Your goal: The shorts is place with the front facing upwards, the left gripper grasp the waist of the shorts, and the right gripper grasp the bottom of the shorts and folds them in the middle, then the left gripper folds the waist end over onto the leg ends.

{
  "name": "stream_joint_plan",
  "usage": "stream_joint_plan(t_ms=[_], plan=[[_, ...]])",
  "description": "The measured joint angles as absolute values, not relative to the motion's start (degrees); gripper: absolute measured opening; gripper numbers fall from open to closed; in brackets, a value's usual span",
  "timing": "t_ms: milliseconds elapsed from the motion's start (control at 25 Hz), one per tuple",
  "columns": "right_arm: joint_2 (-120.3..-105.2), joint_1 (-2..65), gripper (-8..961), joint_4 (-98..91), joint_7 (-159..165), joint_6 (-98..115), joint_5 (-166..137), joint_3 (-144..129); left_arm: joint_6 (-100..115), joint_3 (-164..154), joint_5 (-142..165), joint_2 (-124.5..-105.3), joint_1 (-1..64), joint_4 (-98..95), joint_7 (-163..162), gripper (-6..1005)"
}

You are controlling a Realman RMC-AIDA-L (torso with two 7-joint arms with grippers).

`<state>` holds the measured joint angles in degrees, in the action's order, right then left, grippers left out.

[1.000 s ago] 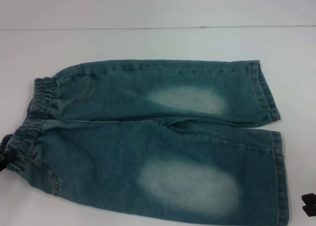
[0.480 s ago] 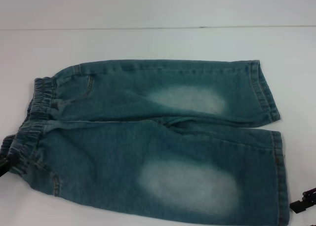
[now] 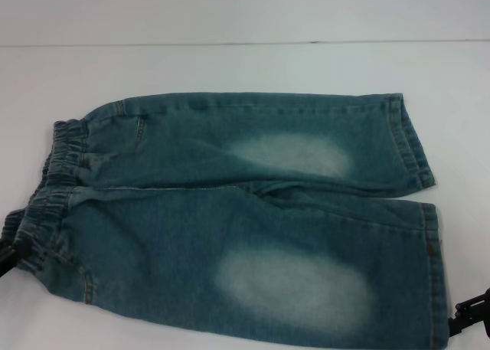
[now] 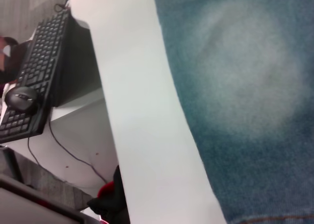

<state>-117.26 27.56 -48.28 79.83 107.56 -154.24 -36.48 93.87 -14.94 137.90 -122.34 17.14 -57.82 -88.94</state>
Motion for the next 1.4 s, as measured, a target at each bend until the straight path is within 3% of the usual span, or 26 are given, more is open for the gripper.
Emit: stream_joint_plan(t_ms=[440, 720, 960, 1160, 1400], plan=[[-116.96, 28.5, 712, -46.8, 78.8, 107.7, -153.8, -36.6, 93.0, -15.2, 138.0, -122.3, 17.1, -57.1, -88.9, 52], [-117.94, 28.5, 706, -46.8, 76.8, 105.4, -153.8, -36.2, 92.6, -15.9, 138.0, -122.34, 17.1, -57.0, -88.9, 52], [-118.76, 28.5, 482, -46.6, 75.8, 103.9, -153.4, -35.6, 92.5, -16.0, 138.0, -122.34, 17.1, -56.7, -88.7, 53], [-118.86, 28.5, 234, -45.8, 74.4, 103.3, -153.1, -35.6, 91.7, -16.0, 138.0, -122.34, 17.1, -56.2, -88.5, 53], [-118.75, 28.2, 42, -46.1, 73.6, 104.3, -152.4, -35.3, 91.7, -16.3, 138.1, -122.34, 17.1, -56.1, -88.4, 53]])
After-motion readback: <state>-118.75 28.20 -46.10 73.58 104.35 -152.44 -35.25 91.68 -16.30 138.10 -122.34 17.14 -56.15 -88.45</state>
